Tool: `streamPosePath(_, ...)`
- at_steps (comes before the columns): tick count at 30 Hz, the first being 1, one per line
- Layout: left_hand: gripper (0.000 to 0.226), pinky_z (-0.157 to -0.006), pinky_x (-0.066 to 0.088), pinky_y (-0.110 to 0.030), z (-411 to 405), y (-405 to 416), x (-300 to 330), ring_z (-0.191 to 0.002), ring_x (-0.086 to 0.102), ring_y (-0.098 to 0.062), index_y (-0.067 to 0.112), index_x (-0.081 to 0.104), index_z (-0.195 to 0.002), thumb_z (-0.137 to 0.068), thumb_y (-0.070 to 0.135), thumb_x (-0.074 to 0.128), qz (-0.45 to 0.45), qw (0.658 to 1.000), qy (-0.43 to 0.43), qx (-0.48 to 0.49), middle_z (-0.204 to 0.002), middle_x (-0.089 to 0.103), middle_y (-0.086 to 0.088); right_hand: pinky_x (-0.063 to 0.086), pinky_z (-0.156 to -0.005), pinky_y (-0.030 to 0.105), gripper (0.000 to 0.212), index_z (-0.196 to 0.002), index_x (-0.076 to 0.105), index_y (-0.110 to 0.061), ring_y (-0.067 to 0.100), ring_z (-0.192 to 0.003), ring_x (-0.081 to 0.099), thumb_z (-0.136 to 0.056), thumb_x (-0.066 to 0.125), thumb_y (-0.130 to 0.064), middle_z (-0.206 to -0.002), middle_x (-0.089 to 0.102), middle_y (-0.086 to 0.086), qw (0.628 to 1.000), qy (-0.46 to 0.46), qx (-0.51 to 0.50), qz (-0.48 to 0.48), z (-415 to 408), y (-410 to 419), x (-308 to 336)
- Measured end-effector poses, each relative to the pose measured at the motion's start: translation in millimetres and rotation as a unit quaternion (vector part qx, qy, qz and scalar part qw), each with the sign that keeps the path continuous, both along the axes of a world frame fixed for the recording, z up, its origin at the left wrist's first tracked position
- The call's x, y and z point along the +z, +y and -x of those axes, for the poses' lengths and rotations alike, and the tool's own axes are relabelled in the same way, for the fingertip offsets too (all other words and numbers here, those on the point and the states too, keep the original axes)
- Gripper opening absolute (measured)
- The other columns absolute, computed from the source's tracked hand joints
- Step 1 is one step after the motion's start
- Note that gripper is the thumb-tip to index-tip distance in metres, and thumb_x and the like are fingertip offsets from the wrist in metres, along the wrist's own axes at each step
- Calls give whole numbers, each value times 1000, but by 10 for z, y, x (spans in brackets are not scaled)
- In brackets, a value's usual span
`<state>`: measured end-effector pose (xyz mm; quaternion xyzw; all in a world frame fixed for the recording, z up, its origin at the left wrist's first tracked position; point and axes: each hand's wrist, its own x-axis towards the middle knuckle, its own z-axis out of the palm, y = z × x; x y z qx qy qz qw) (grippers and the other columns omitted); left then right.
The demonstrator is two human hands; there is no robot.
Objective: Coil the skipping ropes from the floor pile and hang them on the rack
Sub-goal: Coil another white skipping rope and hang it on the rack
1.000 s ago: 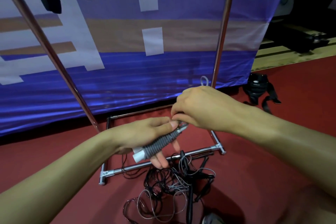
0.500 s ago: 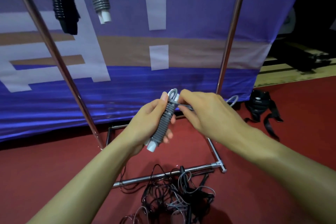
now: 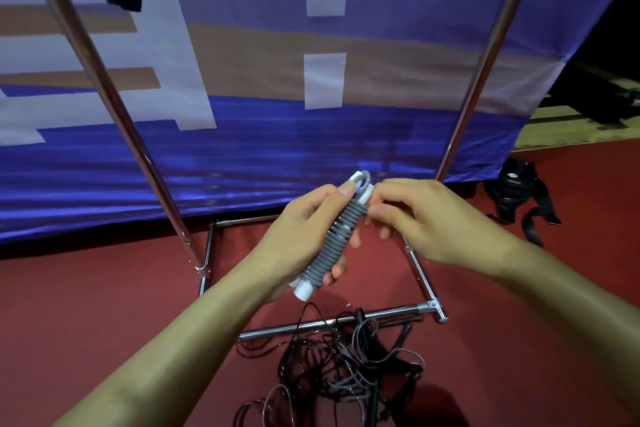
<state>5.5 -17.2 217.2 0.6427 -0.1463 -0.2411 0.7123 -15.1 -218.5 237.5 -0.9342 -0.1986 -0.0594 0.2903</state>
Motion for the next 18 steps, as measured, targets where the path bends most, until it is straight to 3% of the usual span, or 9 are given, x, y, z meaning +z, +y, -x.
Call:
streamPosePath(2, 49, -38, 40, -21, -47, 20, -37, -37, 49, -21, 8, 60, -108, -92, 54, 59, 7, 999, 16, -29, -73, 62, -11, 42, -62, 10, 19, -84, 64, -20, 1, -66, 67, -102, 61, -24, -69, 66, -13, 1000, 20, 14, 15, -71, -54, -28)
streamPosePath(5, 31, -34, 39, -19, -118, 89, -65, -33, 49, -21, 26, 73, -97, -88, 54, 66, 34, 995, 39, -83, -72, 64, -11, 43, -69, 13, 13, -91, 70, -28, 0, -77, 67, -101, 62, -31, -79, 70, -13, 998, 40, 39, 21, -191, -118, -104)
streamPosePath(9, 30, -33, 41, -20, -202, 209, -142, -35, 54, -21, 20, 72, -83, -89, 47, 59, -18, 982, 47, -179, -73, 68, -14, 50, -82, 35, 16, -104, 74, -25, 14, -90, 63, -99, 61, -33, -94, 63, -5, 992, 92, 86, 20, -298, -141, -181)
streamPosePath(11, 28, -36, 46, -21, -245, 254, -169, -40, 61, -22, 21, 71, -87, -93, 45, 58, -73, 967, 45, -238, -80, 73, -15, 47, -80, 26, 17, -101, 74, -20, 10, -87, 60, -95, 61, -28, -93, 60, -5, 987, 91, 119, 56, -318, -117, -208)
streamPosePath(14, 32, -39, 49, -22, -303, 303, -213, -47, 67, -21, 19, 64, -116, -97, 44, 58, -127, 933, 72, -328, -90, 76, -16, 42, -71, 16, 8, -93, 73, -24, 5, -77, 59, -94, 65, -22, -82, 62, -13, 975, 113, 156, 109, -320, -57, -222)
streamPosePath(16, 23, -42, 51, -23, -297, 305, -256, -51, 69, -21, 26, 63, -117, -101, 42, 58, -169, 911, 72, -369, -96, 78, -14, 41, -65, 16, 6, -89, 71, -26, 7, -71, 59, -94, 69, -23, -73, 64, -15, 967, 150, 160, 130, -316, -47, -217)
streamPosePath(18, 15, -45, 52, -24, -248, 286, -317, -56, 71, -23, 36, 64, -115, -102, 41, 58, -210, 898, 55, -383, -102, 79, -9, 48, -69, 23, 5, -90, 72, -26, 9, -75, 63, -94, 71, -28, -78, 69, -12, 958, 189, 167, 138, -309, -28, -242)
